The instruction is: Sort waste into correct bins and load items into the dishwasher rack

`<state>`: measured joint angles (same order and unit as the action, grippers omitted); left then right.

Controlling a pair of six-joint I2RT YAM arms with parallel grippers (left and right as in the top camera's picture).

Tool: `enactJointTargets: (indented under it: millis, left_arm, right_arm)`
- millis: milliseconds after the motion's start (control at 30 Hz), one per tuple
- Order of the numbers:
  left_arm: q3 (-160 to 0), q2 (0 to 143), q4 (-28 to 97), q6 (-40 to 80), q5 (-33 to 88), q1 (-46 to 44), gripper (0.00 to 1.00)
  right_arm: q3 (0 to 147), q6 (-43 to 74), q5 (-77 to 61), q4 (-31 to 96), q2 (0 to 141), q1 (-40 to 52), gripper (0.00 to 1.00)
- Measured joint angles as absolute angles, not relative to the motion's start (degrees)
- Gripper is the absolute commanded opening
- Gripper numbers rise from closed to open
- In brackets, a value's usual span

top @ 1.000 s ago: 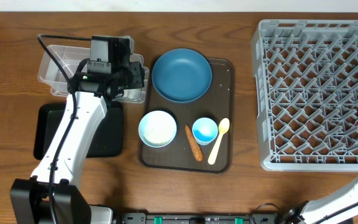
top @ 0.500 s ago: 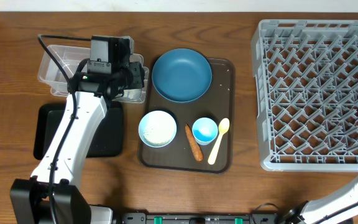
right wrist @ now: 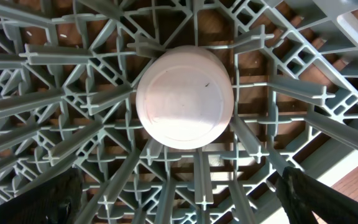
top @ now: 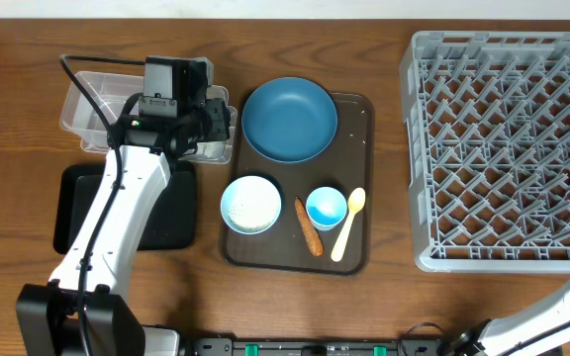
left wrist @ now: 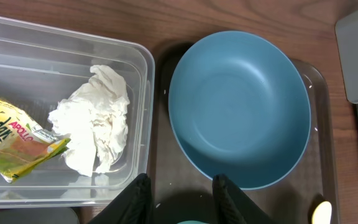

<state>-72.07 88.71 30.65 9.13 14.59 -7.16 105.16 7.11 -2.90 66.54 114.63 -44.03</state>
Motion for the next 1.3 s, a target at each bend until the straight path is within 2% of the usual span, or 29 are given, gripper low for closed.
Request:
enactJointTargets:
  millis: [167, 367, 467, 533, 600, 867, 1300]
  left_arm:
    - [-72.1, 88.7, 30.7, 9.1, 14.6, -7.2, 0.37]
    - [-72.1, 88.7, 30.7, 8.9, 14.6, -7.2, 0.51]
    - [-72.1, 88.7, 30.7, 8.9, 14.6, -7.2, 0.64]
    - [-72.1, 88.7, 30.7, 8.7, 14.6, -7.2, 0.77]
    - [-72.1, 88.7, 30.7, 8.6, 14.6, -7.2, 0.82]
    - [-72.1, 88.7, 30.7, 9.0, 14.6, -7.2, 0.86]
    - [-72.1, 88.7, 32.8, 9.0, 14.6, -7.2, 0.87]
  right_arm:
    - [105.2, 7.1, -4.6, 66.9, 114.6, -44.0, 0.99]
    - [105.2, 2.8, -15.9, 66.9, 114.6, -44.0, 0.99]
    - [105.2, 0.0, -21.9, 66.9, 114.6, -43.1, 0.99]
    - [105.2, -1.2, -24.3, 66.9, 114.6, -41.6, 0.99]
    - [105.2, -2.2, -25.7, 67.0, 114.6, -39.2, 0.99]
    - [105.2, -3.6, -26.7, 67.2, 114.6, -24.3, 0.99]
    - [105.2, -2.3, -19.1, 67.9, 114.6, -3.2, 0.99]
